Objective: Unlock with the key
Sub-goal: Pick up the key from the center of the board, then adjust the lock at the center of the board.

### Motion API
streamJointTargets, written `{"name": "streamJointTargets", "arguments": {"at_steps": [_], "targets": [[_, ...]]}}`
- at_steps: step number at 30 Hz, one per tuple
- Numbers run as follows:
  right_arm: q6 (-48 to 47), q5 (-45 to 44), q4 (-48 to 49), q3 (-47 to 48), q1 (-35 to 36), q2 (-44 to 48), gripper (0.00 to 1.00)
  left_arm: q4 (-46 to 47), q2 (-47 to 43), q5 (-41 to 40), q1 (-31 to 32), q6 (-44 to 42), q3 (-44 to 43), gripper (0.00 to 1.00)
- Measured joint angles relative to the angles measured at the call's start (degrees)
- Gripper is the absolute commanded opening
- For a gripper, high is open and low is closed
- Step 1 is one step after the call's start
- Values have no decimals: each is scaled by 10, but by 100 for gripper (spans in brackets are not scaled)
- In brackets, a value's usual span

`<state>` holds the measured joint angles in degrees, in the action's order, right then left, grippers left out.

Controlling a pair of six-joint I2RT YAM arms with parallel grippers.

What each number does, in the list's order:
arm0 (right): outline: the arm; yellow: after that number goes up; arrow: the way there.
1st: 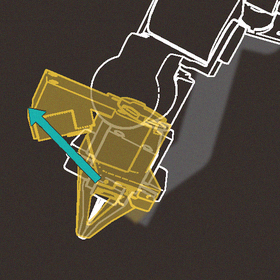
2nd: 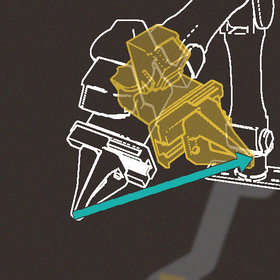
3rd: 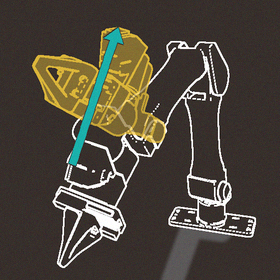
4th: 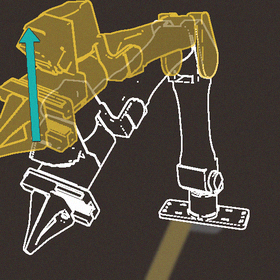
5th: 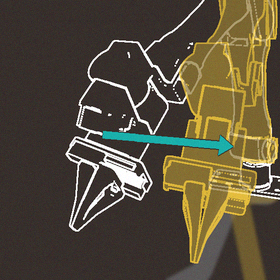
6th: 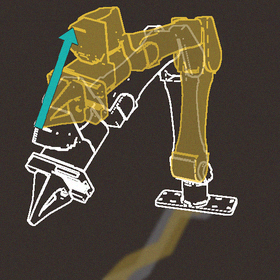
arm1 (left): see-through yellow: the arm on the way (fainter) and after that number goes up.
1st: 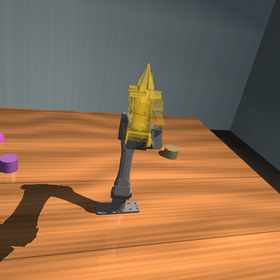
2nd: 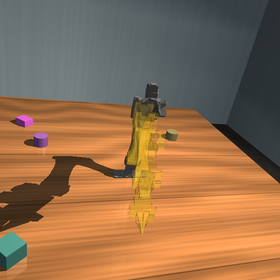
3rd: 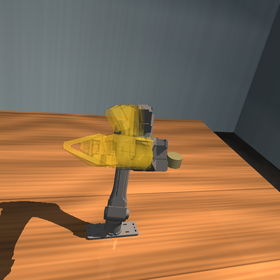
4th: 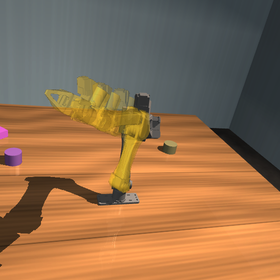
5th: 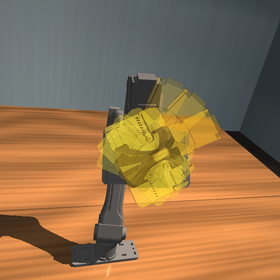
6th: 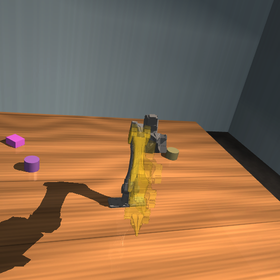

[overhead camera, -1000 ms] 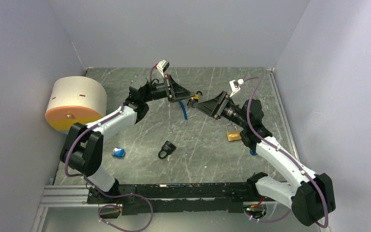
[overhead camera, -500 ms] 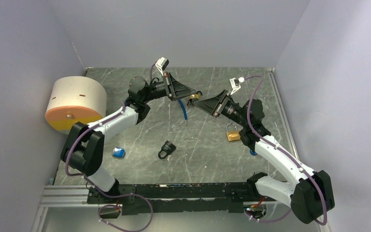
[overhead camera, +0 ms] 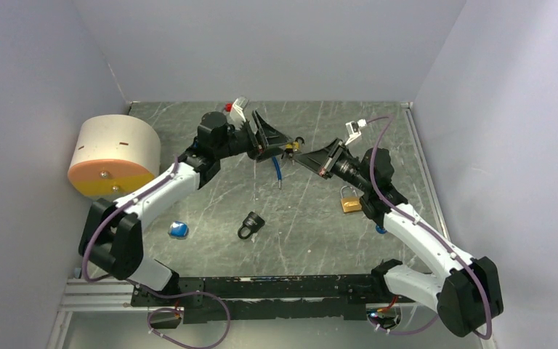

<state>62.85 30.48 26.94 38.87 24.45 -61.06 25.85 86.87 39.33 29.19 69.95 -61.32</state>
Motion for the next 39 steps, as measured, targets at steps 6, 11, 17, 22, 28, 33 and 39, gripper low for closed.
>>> {"name": "streamJointTargets", "arguments": {"at_steps": [6, 11, 17, 22, 28, 33, 39], "targets": [[-82, -94, -159, 0, -3, 28, 0, -349, -44, -182, 5, -126, -52, 88], [-135, -149, -266, -2, -4, 30, 0, -448, -48, -184, 33, -200, -11, 87], [-155, -170, -322, -20, -4, 27, 0, -490, -64, -114, 83, -245, 104, 88], [-160, -167, -331, -23, -4, 11, 0, -485, -72, -111, 97, -233, 168, 88], [-160, -164, -331, -23, -4, 6, 0, -474, -55, -117, 102, -224, 188, 87], [-162, -165, -332, -23, -4, 7, 0, -481, -16, -144, 102, -224, 180, 87], [-164, -165, -334, -26, -4, 7, 0, -535, -1, -231, 102, -213, 146, 88]]}}
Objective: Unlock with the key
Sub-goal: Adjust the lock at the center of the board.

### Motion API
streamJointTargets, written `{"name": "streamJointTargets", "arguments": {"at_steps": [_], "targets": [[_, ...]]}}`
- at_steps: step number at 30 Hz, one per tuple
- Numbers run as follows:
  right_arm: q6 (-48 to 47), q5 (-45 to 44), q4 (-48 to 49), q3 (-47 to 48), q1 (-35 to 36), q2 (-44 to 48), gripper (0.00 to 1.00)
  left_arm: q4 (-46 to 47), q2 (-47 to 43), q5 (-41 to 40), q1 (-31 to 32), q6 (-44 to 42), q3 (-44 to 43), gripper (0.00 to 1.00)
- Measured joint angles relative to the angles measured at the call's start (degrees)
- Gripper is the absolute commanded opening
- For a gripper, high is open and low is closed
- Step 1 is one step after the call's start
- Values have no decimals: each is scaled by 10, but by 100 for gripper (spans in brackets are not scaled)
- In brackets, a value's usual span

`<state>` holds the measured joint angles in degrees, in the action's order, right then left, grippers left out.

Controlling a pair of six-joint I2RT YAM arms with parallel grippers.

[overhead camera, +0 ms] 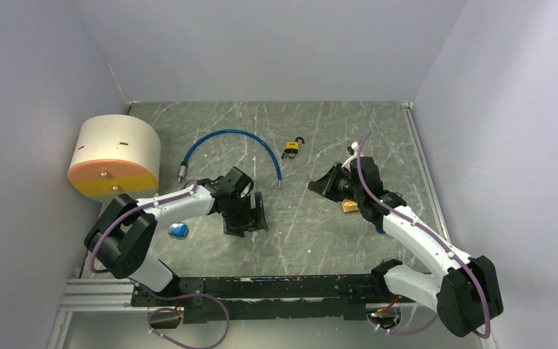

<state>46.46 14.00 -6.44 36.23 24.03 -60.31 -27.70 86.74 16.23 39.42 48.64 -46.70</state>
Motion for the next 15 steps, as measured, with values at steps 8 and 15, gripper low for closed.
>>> {"name": "streamJointTargets", "arguments": {"at_steps": [8, 15], "targets": [[-4, 0, 0, -1, 0, 0, 0, -31, 15, -79, -1, 40, -60, 87], [-5, 0, 0, -1, 0, 0, 0, -56, 74, -116, -5, 80, -124, 87]]}}
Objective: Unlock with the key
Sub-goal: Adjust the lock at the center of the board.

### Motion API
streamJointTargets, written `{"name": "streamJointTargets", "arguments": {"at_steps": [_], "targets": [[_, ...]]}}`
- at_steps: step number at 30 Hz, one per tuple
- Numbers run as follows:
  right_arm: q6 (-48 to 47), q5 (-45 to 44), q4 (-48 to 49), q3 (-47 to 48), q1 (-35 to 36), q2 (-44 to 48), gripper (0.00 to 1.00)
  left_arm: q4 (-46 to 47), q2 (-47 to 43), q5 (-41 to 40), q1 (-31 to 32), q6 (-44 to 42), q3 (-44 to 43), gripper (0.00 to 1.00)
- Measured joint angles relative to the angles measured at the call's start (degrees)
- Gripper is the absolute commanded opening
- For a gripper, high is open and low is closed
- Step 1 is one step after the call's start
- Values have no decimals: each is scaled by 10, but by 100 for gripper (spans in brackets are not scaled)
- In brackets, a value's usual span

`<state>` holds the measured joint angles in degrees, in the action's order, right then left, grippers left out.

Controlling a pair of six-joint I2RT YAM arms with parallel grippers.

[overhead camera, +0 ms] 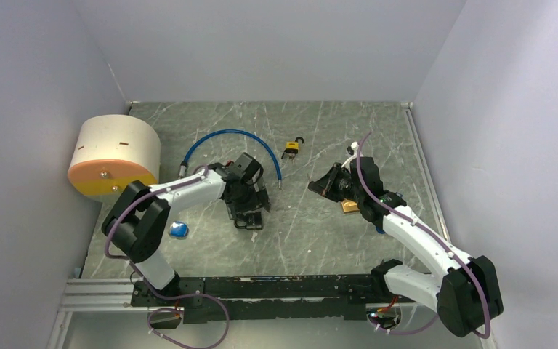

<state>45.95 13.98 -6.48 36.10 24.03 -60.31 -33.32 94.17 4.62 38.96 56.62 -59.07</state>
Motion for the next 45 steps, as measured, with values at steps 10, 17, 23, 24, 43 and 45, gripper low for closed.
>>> {"name": "streamJointTargets", "arguments": {"at_steps": [10, 17, 23, 24, 43, 45], "targets": [[-8, 0, 0, 0, -1, 0, 0, -34, 50, -39, -1, -22, -68, 83], [-11, -1, -7, 0, -5, 4, 0, -36, 94, -39, -1, -52, -97, 83], [-14, -2, -8, -1, -7, 15, 0, -43, 94, -39, -1, -60, -102, 84], [-14, -2, -8, -1, -7, 15, 0, -45, 93, -39, -1, -61, -103, 85], [-13, 2, -8, -2, -10, 0, 0, -121, 57, -62, -1, -1, -97, 74], [-14, 5, -8, -2, -11, 0, 0, -108, 65, -61, -1, -5, -97, 72]]}}
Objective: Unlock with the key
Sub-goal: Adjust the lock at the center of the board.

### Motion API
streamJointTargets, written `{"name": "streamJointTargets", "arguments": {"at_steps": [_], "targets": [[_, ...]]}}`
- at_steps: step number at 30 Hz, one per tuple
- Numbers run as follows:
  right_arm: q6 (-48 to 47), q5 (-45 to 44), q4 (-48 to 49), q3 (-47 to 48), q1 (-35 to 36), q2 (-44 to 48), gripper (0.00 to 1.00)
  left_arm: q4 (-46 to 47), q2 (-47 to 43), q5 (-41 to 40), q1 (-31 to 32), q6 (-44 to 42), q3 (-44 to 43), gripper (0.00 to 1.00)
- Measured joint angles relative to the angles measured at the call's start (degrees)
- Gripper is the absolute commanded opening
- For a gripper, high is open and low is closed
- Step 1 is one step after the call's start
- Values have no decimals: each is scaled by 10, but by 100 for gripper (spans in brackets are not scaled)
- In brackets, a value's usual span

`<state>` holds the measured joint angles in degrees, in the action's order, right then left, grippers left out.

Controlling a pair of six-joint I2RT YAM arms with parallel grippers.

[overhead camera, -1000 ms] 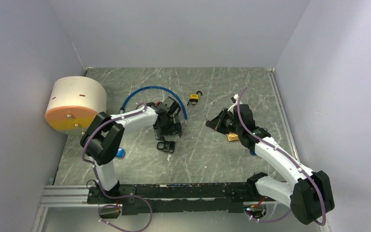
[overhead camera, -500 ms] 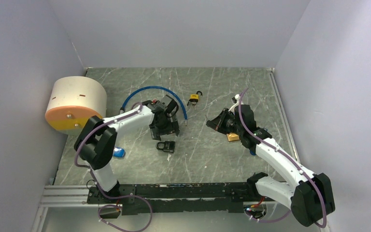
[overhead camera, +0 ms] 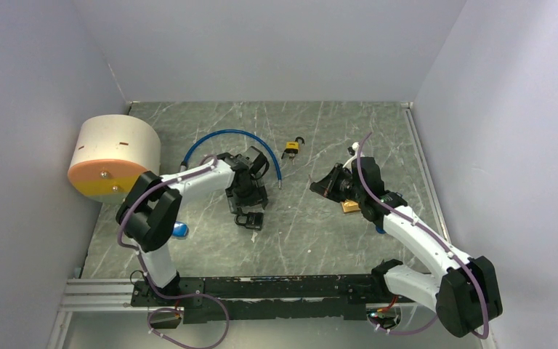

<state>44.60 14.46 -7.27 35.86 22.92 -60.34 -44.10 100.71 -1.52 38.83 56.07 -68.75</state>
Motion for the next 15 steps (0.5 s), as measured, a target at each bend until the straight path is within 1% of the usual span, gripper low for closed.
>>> {"name": "streamJointTargets", "arguments": {"at_steps": [6, 7, 9, 15], "targets": [[-1, 2, -3, 0, -1, 0, 0, 20, 34, 0, 0, -19, 0, 73], [-1, 2, -4, 0, -1, 0, 0, 23, 40, 0, 0, -23, 0, 72], [-1, 2, -5, 0, -2, 0, 0, 23, 48, 2, -1, -29, -4, 65], [-1, 7, -5, 0, -4, 0, 0, 37, 71, 12, -1, -58, -35, 52]]}}
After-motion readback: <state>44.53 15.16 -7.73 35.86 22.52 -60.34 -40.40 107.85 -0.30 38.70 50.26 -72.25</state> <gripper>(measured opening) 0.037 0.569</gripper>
